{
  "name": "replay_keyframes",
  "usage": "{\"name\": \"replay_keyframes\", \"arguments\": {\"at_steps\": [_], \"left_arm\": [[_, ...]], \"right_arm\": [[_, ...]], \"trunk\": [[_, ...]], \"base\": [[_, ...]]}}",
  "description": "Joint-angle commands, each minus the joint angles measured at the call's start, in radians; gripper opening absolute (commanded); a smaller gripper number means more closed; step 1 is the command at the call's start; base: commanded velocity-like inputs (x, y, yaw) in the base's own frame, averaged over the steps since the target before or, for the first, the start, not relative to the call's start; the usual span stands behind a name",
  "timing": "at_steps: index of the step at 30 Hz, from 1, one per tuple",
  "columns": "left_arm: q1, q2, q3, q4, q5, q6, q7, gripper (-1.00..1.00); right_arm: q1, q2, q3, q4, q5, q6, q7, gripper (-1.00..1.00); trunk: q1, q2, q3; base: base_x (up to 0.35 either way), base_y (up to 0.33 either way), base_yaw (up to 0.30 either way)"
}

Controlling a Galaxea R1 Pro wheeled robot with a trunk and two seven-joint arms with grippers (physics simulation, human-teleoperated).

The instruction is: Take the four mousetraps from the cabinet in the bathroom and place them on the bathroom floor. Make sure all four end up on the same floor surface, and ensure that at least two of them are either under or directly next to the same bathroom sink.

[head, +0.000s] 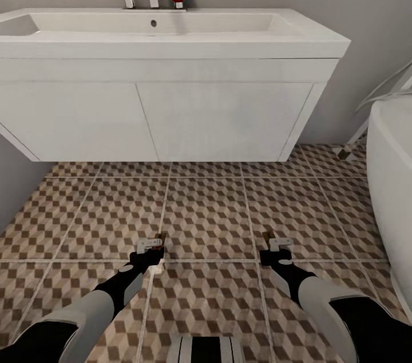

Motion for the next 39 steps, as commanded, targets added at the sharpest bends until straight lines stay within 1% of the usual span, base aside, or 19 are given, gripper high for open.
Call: {"name": "replay_keyframes", "arguments": {"at_steps": [1,16,19,21,23,27,32,35,39], "left_arm": [[-0.001,0.0,-0.009,0.001,0.009,-0.004,0.003,-1.0],[-0.001,-0.001,-0.009,0.001,0.009,0.0,0.007,-1.0],[-0.001,-0.003,-0.009,0.001,0.009,0.001,0.061,-1.0],[-0.001,-0.004,-0.009,0.002,0.01,-0.003,0.143,-1.0],[-0.001,-0.005,-0.009,0.002,0.008,-0.003,0.178,-1.0],[-0.001,-0.006,-0.009,0.002,0.005,-0.003,0.204,-1.0],[-0.001,-0.006,-0.011,0.002,0.0,-0.008,0.212,-1.0],[-0.001,-0.007,-0.015,0.001,-0.007,-0.038,0.215,-1.0],[-0.001,-0.007,-0.016,0.002,-0.025,-0.108,0.219,-1.0]], "right_arm": [[-0.001,0.0,0.008,0.002,-0.004,-0.003,-0.004,-1.0],[-0.001,0.0,0.007,0.002,-0.006,-0.005,-0.004,-1.0],[-0.001,0.0,0.008,0.002,-0.006,-0.005,-0.004,-1.0],[-0.001,0.0,0.008,0.002,-0.004,-0.005,-0.004,-1.0],[-0.001,0.0,0.008,0.002,-0.004,-0.005,-0.004,-1.0],[-0.001,0.002,0.008,0.002,-0.003,-0.006,-0.004,-1.0],[-0.001,0.003,0.007,-0.002,-0.011,-0.008,-0.004,-1.0],[-0.001,0.003,0.005,-0.006,-0.014,-0.008,-0.01,-1.0],[-0.001,0.005,0.003,-0.01,-0.015,-0.008,-0.015,-1.0]], "trunk": [[0.0,0.0,-0.001],[0.0,0.0,-0.001],[0.0,0.0,-0.001],[0.0,0.0,-0.001],[0.0,0.0,-0.001],[0.0,0.0,-0.001],[0.0,0.0,-0.001],[0.0,0.0,-0.001],[0.0,0.0,-0.001]], "base": [[0.0,0.0,0.0],[0.0,0.0,0.0],[0.0,0.0,0.0],[0.0,0.0,0.0],[0.0,0.0,0.0],[0.0,0.0,0.0],[0.0,0.0,0.0],[0.0,0.0,0.0],[0.0,0.0,0.0]]}}
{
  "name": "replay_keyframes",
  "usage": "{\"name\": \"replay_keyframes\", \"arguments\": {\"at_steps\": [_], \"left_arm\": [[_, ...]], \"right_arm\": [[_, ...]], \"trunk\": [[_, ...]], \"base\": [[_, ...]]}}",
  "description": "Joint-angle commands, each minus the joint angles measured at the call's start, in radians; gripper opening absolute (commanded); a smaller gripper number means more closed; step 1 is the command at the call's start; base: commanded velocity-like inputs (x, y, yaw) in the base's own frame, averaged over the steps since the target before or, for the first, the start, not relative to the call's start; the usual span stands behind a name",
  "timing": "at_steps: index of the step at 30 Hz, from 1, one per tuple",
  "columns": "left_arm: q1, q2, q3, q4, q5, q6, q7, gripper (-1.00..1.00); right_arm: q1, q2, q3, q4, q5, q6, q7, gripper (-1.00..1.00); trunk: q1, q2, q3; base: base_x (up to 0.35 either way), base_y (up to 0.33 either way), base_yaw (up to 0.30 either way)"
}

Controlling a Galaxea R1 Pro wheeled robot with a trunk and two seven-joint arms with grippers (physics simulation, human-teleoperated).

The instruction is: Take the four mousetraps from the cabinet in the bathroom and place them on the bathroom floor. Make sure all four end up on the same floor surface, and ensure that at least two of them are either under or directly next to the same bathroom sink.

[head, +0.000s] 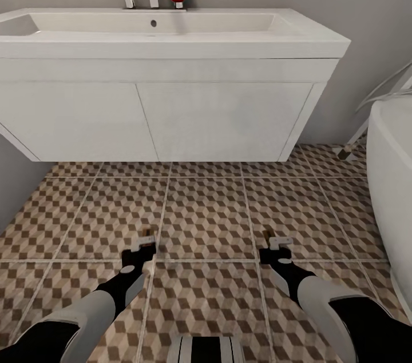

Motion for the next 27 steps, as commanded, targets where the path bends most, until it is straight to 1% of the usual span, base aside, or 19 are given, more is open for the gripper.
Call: {"name": "replay_keyframes", "arguments": {"at_steps": [1,5,11,16,18,20,21,23,25,27], "left_arm": [[-0.001,0.0,-0.009,0.002,0.007,-0.024,0.003,-1.0],[-0.001,-0.002,-0.009,0.003,0.006,-0.049,0.007,-1.0],[-0.001,-0.003,-0.009,0.012,0.004,-0.058,0.001,-1.0],[-0.001,-0.002,-0.009,0.014,-0.002,-0.079,0.005,-1.0],[-0.001,0.0,-0.009,0.011,-0.003,-0.097,0.007,-1.0],[-0.001,0.002,-0.009,0.014,-0.003,-0.145,0.012,-1.0],[-0.001,0.003,-0.008,0.017,0.001,-0.19,0.016,-1.0],[-0.001,0.005,-0.002,0.019,0.009,-0.244,0.014,-1.0],[-0.001,0.005,0.012,0.02,0.023,-0.256,0.013,-1.0],[-0.001,0.005,0.02,0.018,0.033,-0.236,0.008,-1.0]], "right_arm": [[-0.001,-0.001,0.007,-0.001,-0.005,-0.002,-0.004,-1.0],[-0.001,-0.002,0.005,-0.004,-0.005,0.001,-0.004,-1.0],[-0.001,-0.003,0.005,-0.012,-0.005,0.009,-0.003,-1.0],[-0.001,-0.003,0.005,-0.067,-0.005,0.035,0.001,-1.0],[-0.001,-0.002,0.005,-0.093,-0.005,0.045,-0.002,-1.0],[-0.001,0.003,0.004,-0.12,-0.005,0.049,-0.005,-1.0],[-0.001,0.006,0.003,-0.137,-0.005,0.049,-0.008,-1.0],[-0.001,0.009,0.003,-0.157,-0.009,0.048,-0.015,-1.0],[-0.001,0.01,0.002,-0.171,-0.014,0.047,-0.022,-1.0],[-0.001,0.011,0.002,-0.184,-0.017,0.047,-0.026,-1.0]], "trunk": [[0.0,0.0,-0.001],[0.0,0.0,-0.001],[0.0,0.0,-0.001],[0.0,0.0,-0.001],[0.0,0.0,-0.001],[0.0,0.0,-0.001],[0.0,0.0,-0.001],[0.0,0.0,-0.001],[0.0,0.0,-0.001],[0.0,0.0,-0.001]], "base": [[0.0,0.0,0.0],[0.0,0.0,0.0],[0.0,0.0,0.0],[0.0,0.0,0.0],[0.0,0.0,0.0],[0.0,0.0,0.0],[0.0,0.0,0.0],[0.0,0.0,0.0],[0.0,0.0,0.0],[0.0,0.0,0.0]]}}
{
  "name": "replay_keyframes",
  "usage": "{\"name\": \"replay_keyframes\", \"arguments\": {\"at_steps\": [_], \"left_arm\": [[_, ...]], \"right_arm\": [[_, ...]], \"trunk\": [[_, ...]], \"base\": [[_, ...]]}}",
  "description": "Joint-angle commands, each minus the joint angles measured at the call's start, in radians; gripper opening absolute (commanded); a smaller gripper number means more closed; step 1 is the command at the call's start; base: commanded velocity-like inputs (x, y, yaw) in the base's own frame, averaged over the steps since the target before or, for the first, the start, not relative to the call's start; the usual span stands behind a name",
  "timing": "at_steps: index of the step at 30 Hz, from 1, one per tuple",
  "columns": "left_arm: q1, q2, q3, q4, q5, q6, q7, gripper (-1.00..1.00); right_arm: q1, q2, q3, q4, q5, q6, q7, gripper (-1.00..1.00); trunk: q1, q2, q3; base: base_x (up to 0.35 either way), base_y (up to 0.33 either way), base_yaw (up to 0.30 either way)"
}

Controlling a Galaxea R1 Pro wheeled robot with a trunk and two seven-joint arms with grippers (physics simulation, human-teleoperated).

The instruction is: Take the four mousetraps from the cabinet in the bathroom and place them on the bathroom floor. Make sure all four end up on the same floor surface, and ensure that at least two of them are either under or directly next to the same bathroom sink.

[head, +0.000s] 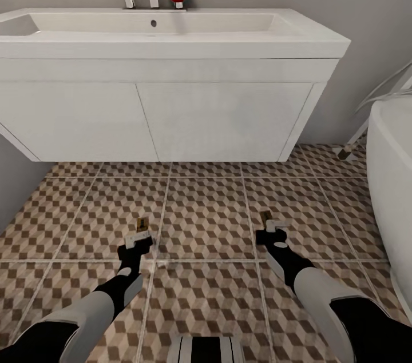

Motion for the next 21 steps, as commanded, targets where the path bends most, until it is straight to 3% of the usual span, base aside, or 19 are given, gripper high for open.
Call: {"name": "replay_keyframes", "arguments": {"at_steps": [1,2,4,7,12,21], "left_arm": [[-0.001,0.0,-0.003,-0.003,0.014,0.041,-0.002,-1.0],[-0.001,0.0,-0.001,-0.007,0.015,0.071,-0.005,-1.0],[-0.001,0.0,0.002,-0.045,0.018,0.216,-0.03,-1.0],[-0.001,0.003,0.004,-0.135,0.022,0.337,-0.091,-1.0],[-0.001,0.012,0.007,-0.194,0.023,0.394,-0.134,-1.0],[-0.001,0.013,0.01,-0.285,0.026,0.416,-0.111,-1.0]], "right_arm": [[-0.001,0.0,0.008,-0.003,-0.007,-0.002,-0.006,-1.0],[-0.001,-0.001,0.008,-0.011,-0.008,0.0,-0.007,-1.0],[-0.001,-0.002,0.009,-0.019,-0.009,0.003,-0.008,-1.0],[-0.001,-0.007,0.009,-0.025,-0.01,0.006,-0.009,-1.0],[-0.001,-0.013,0.009,-0.027,-0.009,0.007,-0.009,-1.0],[0.002,-0.016,0.009,-0.039,-0.004,0.05,-0.012,-1.0]], "trunk": [[0.0,0.0,-0.001],[0.0,0.0,-0.001],[0.0,0.0,-0.001],[0.0,0.0,-0.001],[0.0,0.0,-0.001],[0.0,0.0,-0.001]], "base": [[0.0,0.0,0.0],[0.0,0.0,0.0],[0.0,0.0,0.0],[0.0,0.0,0.0],[0.0,0.0,0.0],[0.0,0.0,0.0]]}}
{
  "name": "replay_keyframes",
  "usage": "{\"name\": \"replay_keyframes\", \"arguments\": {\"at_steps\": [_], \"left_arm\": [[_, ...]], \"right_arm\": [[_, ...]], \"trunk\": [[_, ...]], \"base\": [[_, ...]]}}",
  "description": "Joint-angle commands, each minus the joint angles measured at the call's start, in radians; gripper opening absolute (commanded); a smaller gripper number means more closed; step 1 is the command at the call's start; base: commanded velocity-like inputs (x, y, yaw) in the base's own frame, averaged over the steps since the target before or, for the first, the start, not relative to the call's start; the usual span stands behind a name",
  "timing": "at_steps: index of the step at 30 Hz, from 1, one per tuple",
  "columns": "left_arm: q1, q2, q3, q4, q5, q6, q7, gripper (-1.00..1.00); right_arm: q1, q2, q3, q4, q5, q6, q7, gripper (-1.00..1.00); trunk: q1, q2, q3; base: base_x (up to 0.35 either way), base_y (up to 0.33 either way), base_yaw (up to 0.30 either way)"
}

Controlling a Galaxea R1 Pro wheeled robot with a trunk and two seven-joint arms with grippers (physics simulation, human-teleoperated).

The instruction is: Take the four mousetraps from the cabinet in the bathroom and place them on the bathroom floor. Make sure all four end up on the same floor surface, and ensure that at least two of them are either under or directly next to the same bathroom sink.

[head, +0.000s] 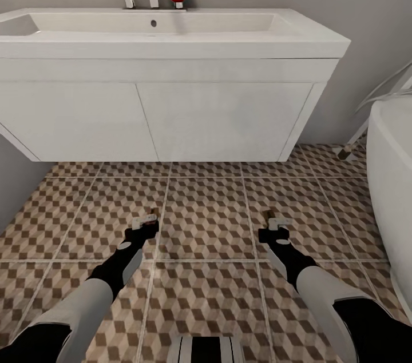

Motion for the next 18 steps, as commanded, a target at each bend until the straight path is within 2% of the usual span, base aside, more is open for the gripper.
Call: {"name": "replay_keyframes", "arguments": {"at_steps": [1,6,10,15,18], "left_arm": [[0.0,-0.002,-0.005,-0.006,0.01,-0.002,0.013,-1.0],[-0.001,-0.008,-0.005,-0.015,0.013,-0.005,0.011,-1.0],[-0.001,-0.009,-0.006,-0.027,0.022,-0.052,0.01,-1.0],[0.0,-0.009,0.002,-0.038,0.036,-0.279,0.029,-1.0],[-0.001,-0.012,0.025,-0.043,0.094,-0.33,0.072,-1.0]], "right_arm": [[-0.001,-0.001,0.009,-0.002,-0.005,0.003,-0.006,-1.0],[0.0,-0.002,0.009,-0.007,-0.005,0.009,-0.006,-1.0],[0.0,-0.002,0.009,-0.008,-0.005,0.009,-0.006,-1.0],[0.0,-0.002,0.009,-0.009,-0.005,0.006,-0.006,-1.0],[0.0,-0.001,0.009,-0.009,-0.005,0.005,-0.006,-1.0]], "trunk": [[0.0,0.0,-0.001],[0.0,0.0,-0.001],[0.0,0.0,-0.001],[0.0,0.0,-0.001],[0.0,0.0,-0.001]], "base": [[0.0,0.0,0.0],[0.0,0.0,0.0],[0.0,0.0,0.0],[0.0,0.0,0.0],[0.0,0.0,0.0]]}}
